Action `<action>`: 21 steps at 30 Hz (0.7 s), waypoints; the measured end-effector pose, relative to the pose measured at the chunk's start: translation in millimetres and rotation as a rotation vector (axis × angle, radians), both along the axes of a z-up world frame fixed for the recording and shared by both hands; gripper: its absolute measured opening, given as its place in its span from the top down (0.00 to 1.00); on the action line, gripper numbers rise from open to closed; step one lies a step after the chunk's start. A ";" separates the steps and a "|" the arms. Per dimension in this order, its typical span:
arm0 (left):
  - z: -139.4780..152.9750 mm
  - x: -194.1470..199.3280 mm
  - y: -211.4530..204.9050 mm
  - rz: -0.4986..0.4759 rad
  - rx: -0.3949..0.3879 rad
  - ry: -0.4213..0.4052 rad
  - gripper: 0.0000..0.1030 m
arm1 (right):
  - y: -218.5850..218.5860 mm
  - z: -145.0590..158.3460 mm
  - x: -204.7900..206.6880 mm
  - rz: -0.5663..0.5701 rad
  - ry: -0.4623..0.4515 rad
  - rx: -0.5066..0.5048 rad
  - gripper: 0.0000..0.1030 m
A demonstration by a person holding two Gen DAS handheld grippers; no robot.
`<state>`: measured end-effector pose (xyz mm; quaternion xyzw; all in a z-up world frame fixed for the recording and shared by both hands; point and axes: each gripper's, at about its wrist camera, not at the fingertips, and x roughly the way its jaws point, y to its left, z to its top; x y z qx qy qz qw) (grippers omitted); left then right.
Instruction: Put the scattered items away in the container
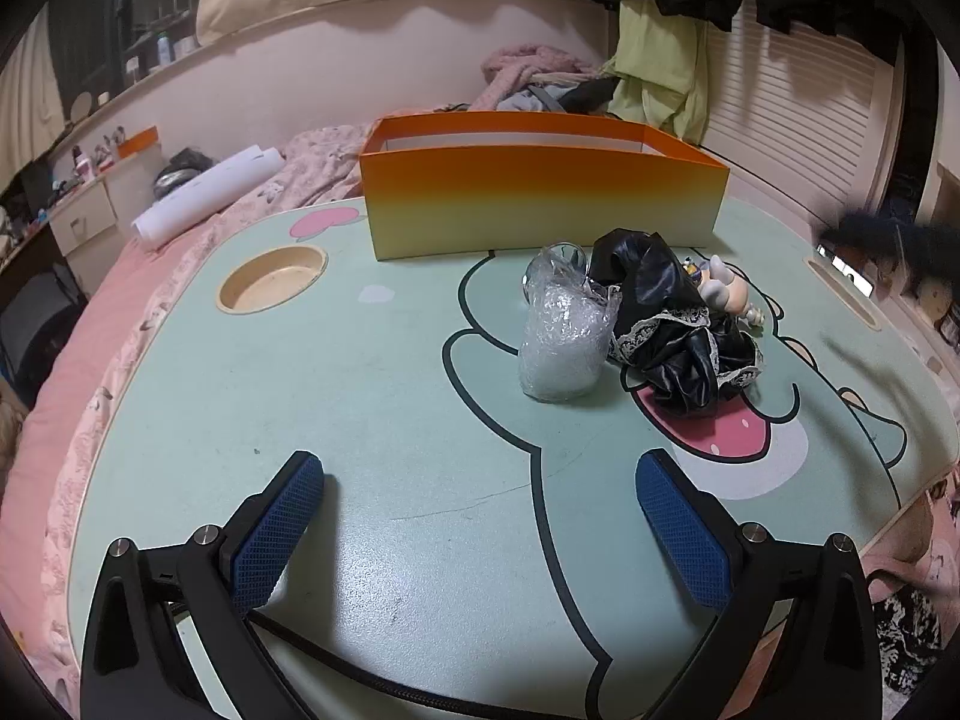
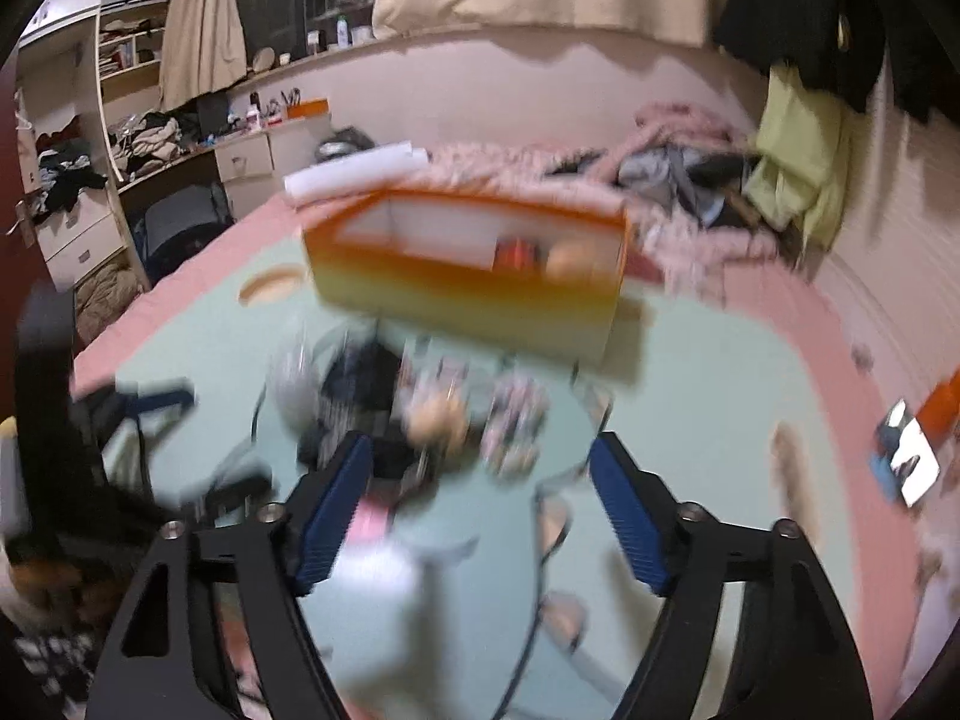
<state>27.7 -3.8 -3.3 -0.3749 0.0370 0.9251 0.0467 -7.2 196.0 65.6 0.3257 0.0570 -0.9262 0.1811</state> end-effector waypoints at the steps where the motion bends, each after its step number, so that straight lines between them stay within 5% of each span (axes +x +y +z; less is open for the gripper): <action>1: 0.0 0.0 -0.1 0.000 0.000 0.000 0.00 | 0.4 17.3 -14.3 0.001 0.009 -0.004 0.39; 5: 0.0 0.2 -0.1 -0.001 0.001 0.000 0.00 | -3.9 52.1 -77.6 0.019 -0.065 -0.079 0.44; 8: 0.1 0.3 0.0 -0.001 0.001 0.000 0.00 | -18.5 48.7 -143.8 0.019 -0.223 -0.114 0.44; 12: -0.2 -0.4 0.6 -0.002 0.002 0.001 0.00 | -49.7 24.2 -211.6 0.020 -0.376 -0.049 0.44; 19: 0.2 -2.1 1.0 -0.007 0.005 0.005 0.00 | -67.9 -25.4 -257.7 -0.051 -0.528 0.072 0.44; 21: 0.1 -2.5 0.4 -0.009 0.006 0.006 0.00 | -69.8 -34.1 -262.5 -0.058 -0.556 0.101 0.52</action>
